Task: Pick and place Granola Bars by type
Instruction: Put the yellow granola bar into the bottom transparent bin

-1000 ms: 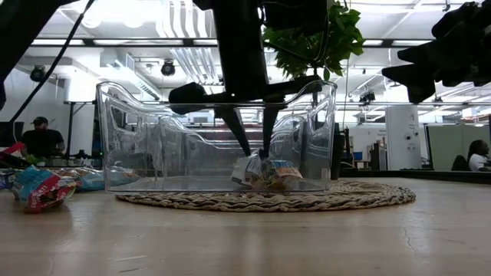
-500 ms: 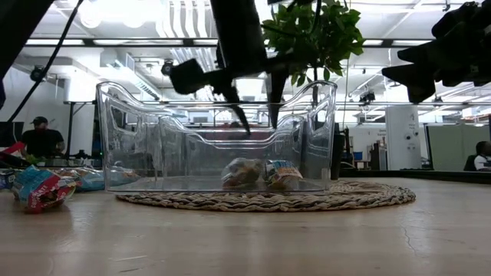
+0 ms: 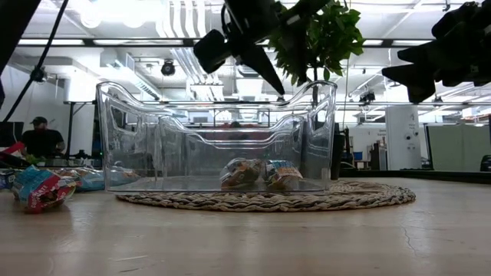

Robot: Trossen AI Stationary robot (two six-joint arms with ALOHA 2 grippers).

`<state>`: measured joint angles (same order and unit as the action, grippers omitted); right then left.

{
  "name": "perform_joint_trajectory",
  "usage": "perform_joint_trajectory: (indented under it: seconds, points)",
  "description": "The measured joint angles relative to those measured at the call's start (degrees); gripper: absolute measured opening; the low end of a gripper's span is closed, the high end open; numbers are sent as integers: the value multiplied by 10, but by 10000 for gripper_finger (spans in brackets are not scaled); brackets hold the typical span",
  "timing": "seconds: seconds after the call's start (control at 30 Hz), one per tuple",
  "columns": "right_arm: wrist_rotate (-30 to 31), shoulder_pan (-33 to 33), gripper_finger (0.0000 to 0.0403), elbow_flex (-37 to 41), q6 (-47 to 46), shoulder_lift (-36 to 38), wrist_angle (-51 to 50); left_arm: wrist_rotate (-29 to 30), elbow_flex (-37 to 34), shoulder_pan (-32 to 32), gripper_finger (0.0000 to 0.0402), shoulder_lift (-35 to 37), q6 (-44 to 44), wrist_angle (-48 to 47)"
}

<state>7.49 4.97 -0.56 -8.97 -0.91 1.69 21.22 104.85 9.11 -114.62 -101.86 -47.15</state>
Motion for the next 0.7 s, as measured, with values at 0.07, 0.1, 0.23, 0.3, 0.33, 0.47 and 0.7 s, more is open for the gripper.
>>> perform_joint_trajectory:
  seconds: [0.07,0.1,0.23,0.3,0.33,0.47,0.7]
  points:
    - [0,0,228,0,0,0,0,4,-2,0,147,5,3,-9]
    - [0,0,228,0,0,0,0,5,-2,0,147,9,6,-11]
    - [0,0,228,0,0,0,0,10,-2,0,147,30,49,-43]
    - [0,0,226,0,0,0,0,14,-2,1,147,40,93,-68]
    - [0,0,226,0,0,0,1,15,-2,1,147,48,116,-82]
    - [0,0,227,0,0,0,0,24,-2,1,147,78,201,-138]
    - [-1,0,226,0,0,1,0,32,-2,1,147,117,247,-240]
